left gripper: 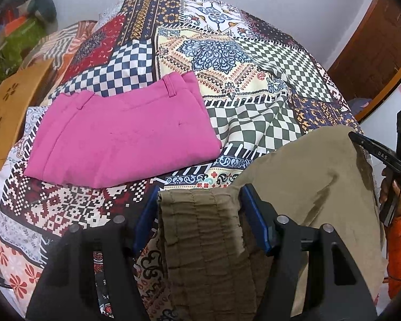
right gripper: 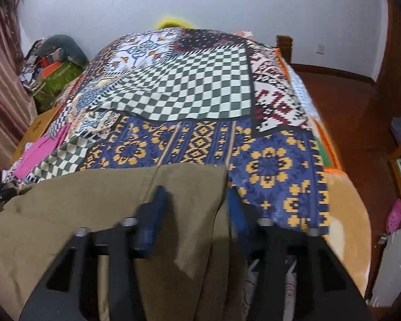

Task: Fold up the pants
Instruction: 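Grasp the waistband with the left tool while the right tool grasps the pant edge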

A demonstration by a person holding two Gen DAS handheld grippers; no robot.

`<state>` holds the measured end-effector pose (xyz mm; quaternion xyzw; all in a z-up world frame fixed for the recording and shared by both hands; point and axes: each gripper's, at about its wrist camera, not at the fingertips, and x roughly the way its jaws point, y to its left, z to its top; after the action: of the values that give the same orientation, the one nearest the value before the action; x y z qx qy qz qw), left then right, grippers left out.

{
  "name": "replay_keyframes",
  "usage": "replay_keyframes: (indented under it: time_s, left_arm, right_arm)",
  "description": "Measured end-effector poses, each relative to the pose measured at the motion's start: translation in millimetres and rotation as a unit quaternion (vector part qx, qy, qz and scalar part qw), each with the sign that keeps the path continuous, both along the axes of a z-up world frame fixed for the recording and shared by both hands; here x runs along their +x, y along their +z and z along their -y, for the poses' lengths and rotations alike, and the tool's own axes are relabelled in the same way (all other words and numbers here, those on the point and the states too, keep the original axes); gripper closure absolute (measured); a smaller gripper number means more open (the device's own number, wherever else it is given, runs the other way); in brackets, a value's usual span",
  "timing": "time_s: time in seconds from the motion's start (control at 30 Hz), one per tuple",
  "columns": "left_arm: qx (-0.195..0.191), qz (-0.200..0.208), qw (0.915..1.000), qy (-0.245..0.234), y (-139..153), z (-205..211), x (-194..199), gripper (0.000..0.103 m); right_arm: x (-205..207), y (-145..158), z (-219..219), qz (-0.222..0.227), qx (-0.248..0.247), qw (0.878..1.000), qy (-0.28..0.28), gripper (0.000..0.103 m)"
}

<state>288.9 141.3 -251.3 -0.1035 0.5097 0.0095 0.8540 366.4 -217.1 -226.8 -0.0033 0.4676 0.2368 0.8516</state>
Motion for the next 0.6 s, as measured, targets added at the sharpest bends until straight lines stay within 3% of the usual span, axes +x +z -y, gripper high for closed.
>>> replay_keyframes:
  time_s: [0.03,0.07,0.3,0.47,0.6]
  left_arm:
    - [0.006,0.004,1.0000,0.000,1,1,-1,0.044]
    - [0.009,0.007,0.9999,0.001,2,2,-3,0.045]
    - [0.027,0.021,0.9994,0.007,9,2,-5,0.049]
    - [0.028,0.008,0.9995,0.011,3,0,-1,0.048]
    - [0.049,0.006,0.9988,0.003,19,6,-6,0.046]
  right_arm:
    - [1,0,-1,0.007,-0.013,1.000,0.001,0.089]
    - [0,0,-2,0.010,-0.018,1.000,0.003,0.093]
    - [-11,10,-13,0.075,-0.085,0.993,0.018,0.098]
    - [-3,3,-16,0.057,-0.100,0.993,0.013,0.098]
    - [-3,10,-15,0.036,-0.100,0.994,0.006,0.094]
